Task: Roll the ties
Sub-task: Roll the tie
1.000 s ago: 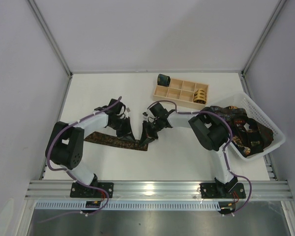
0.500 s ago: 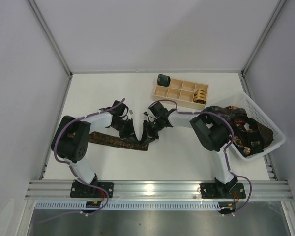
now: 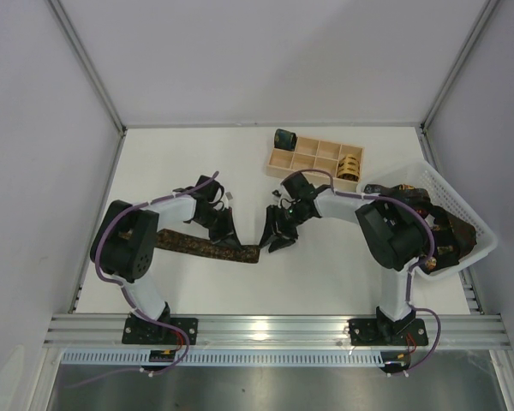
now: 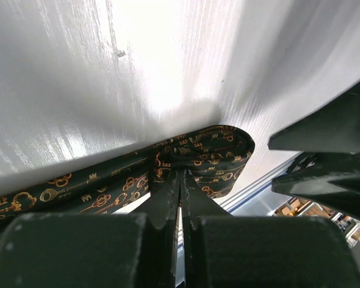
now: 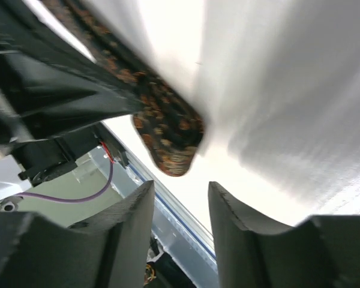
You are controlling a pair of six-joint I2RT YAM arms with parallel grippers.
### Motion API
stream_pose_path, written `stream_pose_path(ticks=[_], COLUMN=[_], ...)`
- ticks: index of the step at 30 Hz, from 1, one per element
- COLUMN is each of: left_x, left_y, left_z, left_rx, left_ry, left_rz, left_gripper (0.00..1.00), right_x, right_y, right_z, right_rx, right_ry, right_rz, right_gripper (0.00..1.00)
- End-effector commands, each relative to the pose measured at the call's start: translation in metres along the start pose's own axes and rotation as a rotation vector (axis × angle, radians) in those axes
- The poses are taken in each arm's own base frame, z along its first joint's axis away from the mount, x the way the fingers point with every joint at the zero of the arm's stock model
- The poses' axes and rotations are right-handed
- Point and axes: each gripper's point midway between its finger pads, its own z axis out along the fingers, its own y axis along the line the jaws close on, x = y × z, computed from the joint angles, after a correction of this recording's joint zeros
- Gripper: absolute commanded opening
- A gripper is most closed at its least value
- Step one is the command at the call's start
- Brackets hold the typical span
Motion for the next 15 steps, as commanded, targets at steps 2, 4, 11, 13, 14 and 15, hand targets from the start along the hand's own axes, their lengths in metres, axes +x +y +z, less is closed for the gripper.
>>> stream_pose_path(ticks=[2, 4, 11, 13, 14, 15], left_x=[0.003, 0.003, 0.004, 0.004, 0.005, 0.004], left_y=[0.020, 0.020, 0.025, 0.029, 0.030, 0.032], left_z=[-0.002, -0.002, -0.004, -0.004, -0.004, -0.005], left_rx=[-0.087, -0.089, -0.103, -0.121, -0.127, -0.138], left_ry=[-0.016, -0.016, -0.022, -0.023, -0.021, -0.026], left_rz=[0.028, 0.028, 0.029, 0.035, 0.036, 0.040], left_gripper=[0.04, 0.04, 0.04, 0.04, 0.04, 0.04], right_x=[0.012, 0.009, 0.002, 0.002, 0.002, 0.000], right_y=[0.001, 0.000, 0.005, 0.004, 0.003, 0.003], right_z=[0.005, 0.012, 0.034, 0.037, 0.037, 0.036], right_rx=[-0.033, -0.050, -0.092, -0.087, -0.083, -0.084], right_ry=[0.040, 0.036, 0.064, 0.071, 0.071, 0.065], right_rz=[-0.015, -0.008, 0.004, 0.007, 0.008, 0.007], right_gripper=[0.52, 0.56, 0.56, 0.53, 0.51, 0.49])
